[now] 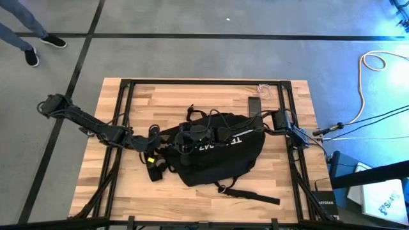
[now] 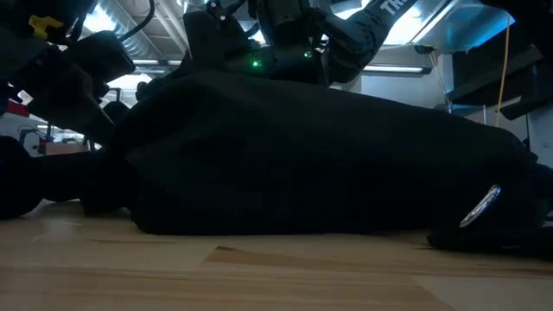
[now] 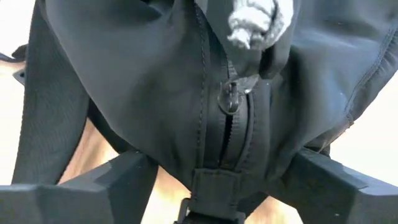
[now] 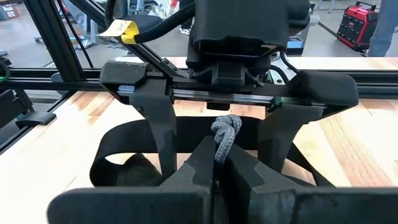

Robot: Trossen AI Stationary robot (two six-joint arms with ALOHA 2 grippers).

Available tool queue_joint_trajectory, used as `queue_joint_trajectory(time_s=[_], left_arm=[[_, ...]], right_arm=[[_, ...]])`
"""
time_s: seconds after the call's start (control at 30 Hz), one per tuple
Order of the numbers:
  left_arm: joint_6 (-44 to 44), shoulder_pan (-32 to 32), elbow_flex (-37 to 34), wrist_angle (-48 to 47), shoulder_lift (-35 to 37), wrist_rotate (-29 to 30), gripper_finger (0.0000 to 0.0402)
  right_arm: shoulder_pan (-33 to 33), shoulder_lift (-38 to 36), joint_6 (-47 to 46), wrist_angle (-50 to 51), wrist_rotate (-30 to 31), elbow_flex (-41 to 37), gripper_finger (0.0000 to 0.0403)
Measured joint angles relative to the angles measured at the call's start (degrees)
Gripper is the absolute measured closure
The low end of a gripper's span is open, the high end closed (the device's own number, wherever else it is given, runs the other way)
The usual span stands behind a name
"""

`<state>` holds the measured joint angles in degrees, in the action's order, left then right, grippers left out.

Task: Unpack backpack
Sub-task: Open the black backpack

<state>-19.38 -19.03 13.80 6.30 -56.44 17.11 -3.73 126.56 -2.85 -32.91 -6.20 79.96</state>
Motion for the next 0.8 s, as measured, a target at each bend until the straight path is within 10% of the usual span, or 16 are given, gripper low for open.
queue_joint_trajectory(time_s=[0.5, 0.8], left_arm=[[0.11, 0.02, -0.07, 6.21, -0.73, -4.04, 0.0304], [0.13, -0.18, -0.07, 6.32, -0.73, -2.93, 0.0331]], right_arm=[[0.0, 0.0, -0.1, -0.02, -0.02, 0.07, 0.0403], [0.0, -0.43, -0.09, -0.02, -0.02, 0.02, 0.0403]])
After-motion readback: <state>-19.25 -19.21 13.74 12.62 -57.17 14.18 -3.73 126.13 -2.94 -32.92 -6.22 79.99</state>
